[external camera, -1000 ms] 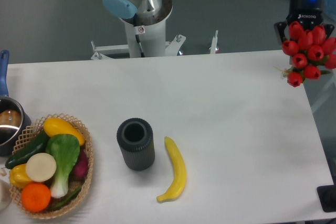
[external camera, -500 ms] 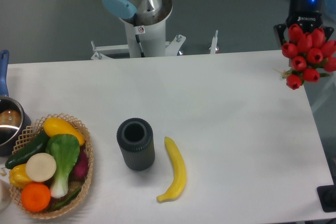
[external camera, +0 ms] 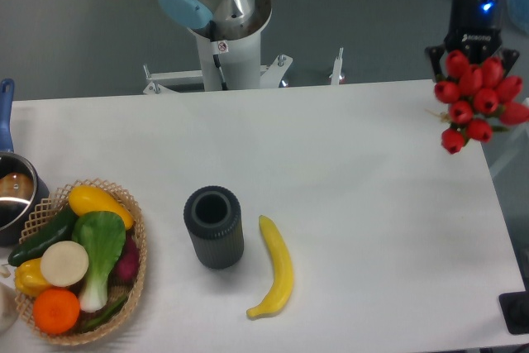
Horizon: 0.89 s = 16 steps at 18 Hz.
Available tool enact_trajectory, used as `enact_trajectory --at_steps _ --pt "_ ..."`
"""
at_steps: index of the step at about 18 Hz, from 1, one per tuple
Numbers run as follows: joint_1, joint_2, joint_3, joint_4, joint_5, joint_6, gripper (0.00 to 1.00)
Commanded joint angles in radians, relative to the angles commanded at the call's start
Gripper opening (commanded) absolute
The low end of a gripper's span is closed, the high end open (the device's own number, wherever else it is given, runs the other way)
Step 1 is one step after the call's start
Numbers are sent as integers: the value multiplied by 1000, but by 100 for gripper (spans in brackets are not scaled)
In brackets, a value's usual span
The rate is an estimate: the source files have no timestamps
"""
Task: Place the flowers on the table
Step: 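Carry the red tulips down toward the table beside the banana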
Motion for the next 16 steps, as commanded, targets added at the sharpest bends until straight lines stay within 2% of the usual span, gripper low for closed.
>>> enact_trajectory --at_steps 5,7,11,16 --pt "-118 -88 38 0 169 -3 39" --pt "-151 -115 55 0 204 -5 39" --pt "-178 -154 63 0 253 -6 40" --pt "-246 -224 123 0 356 -50 40"
